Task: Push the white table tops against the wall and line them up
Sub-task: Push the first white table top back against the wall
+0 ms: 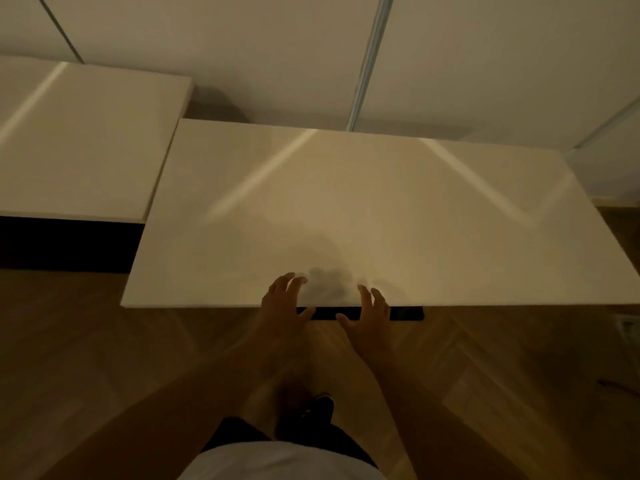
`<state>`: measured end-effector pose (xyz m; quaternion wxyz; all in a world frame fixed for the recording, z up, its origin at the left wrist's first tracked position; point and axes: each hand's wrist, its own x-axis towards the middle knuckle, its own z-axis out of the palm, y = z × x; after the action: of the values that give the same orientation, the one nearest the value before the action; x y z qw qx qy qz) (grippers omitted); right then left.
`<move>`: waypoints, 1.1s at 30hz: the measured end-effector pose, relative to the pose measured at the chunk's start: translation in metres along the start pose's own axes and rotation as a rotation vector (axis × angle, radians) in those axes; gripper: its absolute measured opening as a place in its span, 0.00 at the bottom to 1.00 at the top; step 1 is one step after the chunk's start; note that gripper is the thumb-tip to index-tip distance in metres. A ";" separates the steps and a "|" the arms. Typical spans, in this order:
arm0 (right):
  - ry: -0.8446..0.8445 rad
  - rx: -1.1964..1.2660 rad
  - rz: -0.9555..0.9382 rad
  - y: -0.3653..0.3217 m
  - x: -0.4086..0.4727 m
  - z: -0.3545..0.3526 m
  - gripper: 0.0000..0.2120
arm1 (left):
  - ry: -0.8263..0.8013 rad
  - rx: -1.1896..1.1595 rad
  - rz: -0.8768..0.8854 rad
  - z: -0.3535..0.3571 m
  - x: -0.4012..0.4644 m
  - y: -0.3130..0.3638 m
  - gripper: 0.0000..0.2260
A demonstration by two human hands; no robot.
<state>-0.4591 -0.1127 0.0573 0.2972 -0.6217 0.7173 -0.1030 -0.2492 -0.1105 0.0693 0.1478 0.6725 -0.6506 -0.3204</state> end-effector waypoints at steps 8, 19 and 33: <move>0.025 -0.095 -0.096 0.047 0.025 -0.025 0.42 | -0.057 0.133 0.061 0.020 0.015 0.011 0.37; 0.033 -0.380 -0.434 0.106 0.091 -0.049 0.48 | 0.016 0.399 0.357 0.084 0.072 -0.004 0.38; 0.135 -0.535 -0.674 0.133 0.134 -0.050 0.49 | 0.098 0.567 0.164 0.122 0.091 0.042 0.47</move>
<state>-0.6039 -0.2246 -0.0109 0.0279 -0.8680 0.4936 -0.0452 -0.3628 -0.1772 -0.0177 0.0108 0.6470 -0.7582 -0.0799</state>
